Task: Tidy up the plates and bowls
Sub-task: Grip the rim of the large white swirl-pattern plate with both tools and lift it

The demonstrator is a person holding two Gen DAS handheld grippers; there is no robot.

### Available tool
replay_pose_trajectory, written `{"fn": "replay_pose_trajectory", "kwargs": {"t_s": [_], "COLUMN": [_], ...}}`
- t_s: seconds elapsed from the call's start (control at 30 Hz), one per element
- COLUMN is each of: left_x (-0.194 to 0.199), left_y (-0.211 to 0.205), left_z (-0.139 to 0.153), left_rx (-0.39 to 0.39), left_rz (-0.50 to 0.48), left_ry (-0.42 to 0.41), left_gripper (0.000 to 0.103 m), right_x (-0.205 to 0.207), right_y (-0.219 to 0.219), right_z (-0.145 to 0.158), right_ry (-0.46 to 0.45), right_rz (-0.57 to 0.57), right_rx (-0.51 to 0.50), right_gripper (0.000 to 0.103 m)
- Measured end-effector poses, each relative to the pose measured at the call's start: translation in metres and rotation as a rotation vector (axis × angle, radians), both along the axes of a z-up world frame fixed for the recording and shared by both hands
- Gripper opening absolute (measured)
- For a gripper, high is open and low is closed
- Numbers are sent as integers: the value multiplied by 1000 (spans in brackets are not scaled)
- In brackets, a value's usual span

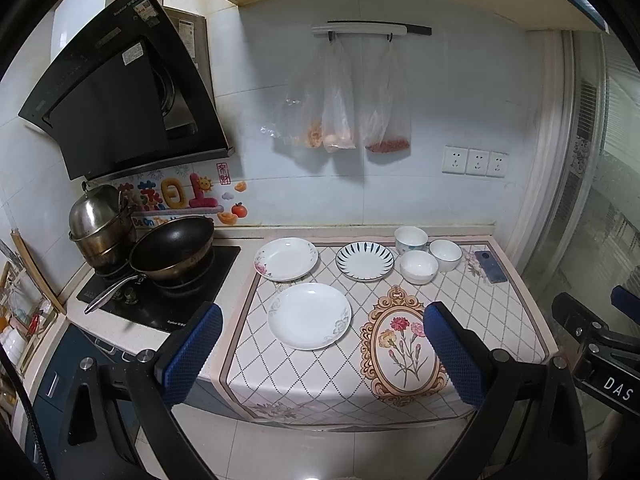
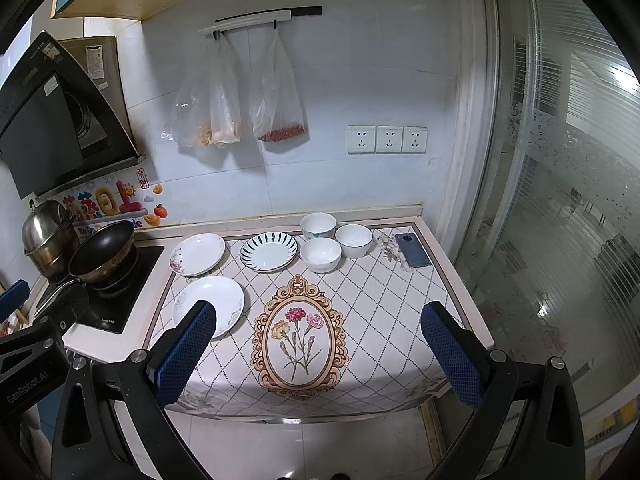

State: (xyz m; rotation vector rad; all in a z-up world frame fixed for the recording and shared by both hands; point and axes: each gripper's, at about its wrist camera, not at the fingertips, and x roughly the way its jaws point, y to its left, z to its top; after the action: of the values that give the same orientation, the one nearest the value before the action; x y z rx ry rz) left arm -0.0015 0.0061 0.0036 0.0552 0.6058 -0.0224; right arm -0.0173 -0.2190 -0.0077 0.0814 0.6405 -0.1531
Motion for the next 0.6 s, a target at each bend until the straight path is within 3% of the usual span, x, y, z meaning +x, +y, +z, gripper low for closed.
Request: {"fn": "replay_pose_trajectory", "kwargs": {"t_s": [0.23, 0.37, 0.6], "left_x": [7, 35, 114], "left_y": [3, 24, 68], "left_z": [-8, -30, -97], "left_rx": [1, 3, -11], "left_rz": [-15, 12, 87], "left_ry": [6, 51, 244], "left_gripper": [103, 103, 103], "right_x": [1, 14, 86], "right_y": [0, 2, 8], "right_z": [-1, -16, -85], "right_ry": [-11, -42, 134], "right_rz": [4, 59, 109], "right_rx": [24, 83, 238], "right_gripper": [103, 103, 103]}}
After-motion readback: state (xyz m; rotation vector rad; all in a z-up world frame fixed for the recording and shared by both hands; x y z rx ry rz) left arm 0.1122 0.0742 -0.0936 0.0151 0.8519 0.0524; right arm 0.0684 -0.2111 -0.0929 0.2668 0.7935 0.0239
